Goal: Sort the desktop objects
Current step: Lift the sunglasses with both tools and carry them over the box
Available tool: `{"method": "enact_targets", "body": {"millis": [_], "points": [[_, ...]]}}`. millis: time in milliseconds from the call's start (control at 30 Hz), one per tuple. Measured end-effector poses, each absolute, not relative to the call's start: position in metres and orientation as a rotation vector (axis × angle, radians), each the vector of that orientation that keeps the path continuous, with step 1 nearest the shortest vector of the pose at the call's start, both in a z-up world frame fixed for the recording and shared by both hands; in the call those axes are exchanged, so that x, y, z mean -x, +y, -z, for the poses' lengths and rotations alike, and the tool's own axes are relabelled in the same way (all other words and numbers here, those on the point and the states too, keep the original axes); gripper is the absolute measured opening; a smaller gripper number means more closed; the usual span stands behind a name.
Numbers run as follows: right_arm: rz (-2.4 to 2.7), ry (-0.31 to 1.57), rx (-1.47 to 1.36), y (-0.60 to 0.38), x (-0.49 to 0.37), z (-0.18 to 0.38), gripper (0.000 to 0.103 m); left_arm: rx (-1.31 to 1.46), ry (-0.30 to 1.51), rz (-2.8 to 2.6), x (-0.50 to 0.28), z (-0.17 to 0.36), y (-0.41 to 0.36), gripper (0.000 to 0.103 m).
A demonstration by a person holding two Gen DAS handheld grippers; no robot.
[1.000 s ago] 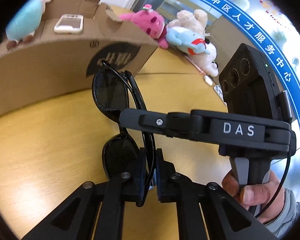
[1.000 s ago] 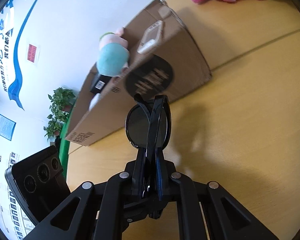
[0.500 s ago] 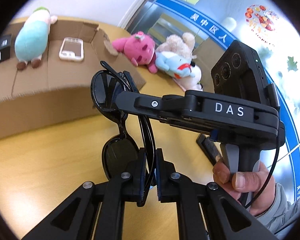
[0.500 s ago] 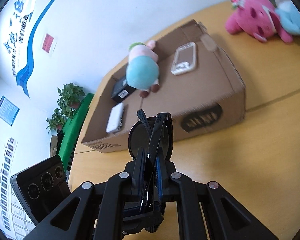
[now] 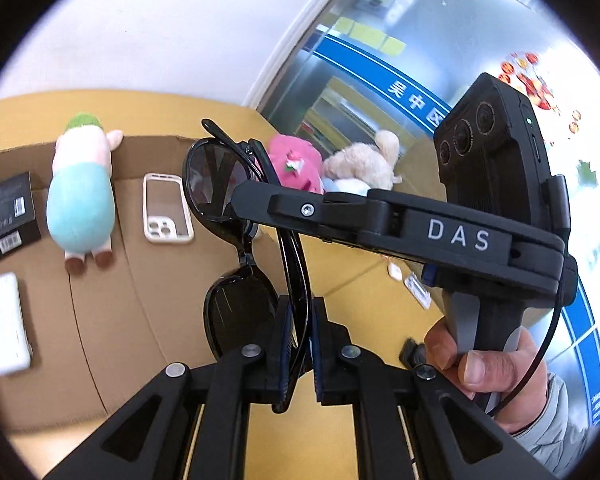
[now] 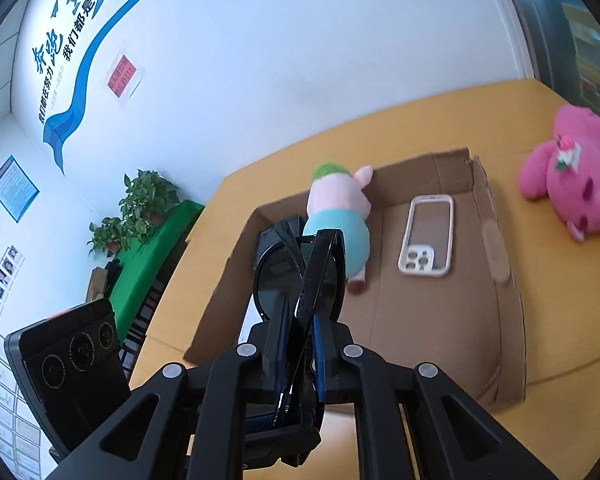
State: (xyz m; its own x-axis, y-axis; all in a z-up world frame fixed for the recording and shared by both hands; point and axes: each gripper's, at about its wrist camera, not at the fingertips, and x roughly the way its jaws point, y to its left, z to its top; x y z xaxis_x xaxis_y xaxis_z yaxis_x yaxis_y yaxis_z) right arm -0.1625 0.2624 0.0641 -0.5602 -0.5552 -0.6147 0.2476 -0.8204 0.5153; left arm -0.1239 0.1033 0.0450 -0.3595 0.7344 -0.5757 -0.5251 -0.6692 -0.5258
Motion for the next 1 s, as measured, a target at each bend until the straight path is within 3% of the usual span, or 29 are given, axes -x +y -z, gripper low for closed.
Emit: {"method": "enact_targets", "body": {"millis": [167,567,1000], "points": [[2.38,-0.483,-1.205,0.263,0.207,-0.049,0.01,1.128,-0.402,-2.021,0.168,-0.022,0.105,0.008],[2.284,-0.447,-1.573,0.279,0.284,0.075,0.01,1.48,-0.595,-1.857,0.231,0.086,0.13,0.008],[2.218,-0.315,-1.752,0.275,0.282,0.114,0.01,1.669,-0.67,-1.756,0.228,0.118,0.14,0.008]]}}
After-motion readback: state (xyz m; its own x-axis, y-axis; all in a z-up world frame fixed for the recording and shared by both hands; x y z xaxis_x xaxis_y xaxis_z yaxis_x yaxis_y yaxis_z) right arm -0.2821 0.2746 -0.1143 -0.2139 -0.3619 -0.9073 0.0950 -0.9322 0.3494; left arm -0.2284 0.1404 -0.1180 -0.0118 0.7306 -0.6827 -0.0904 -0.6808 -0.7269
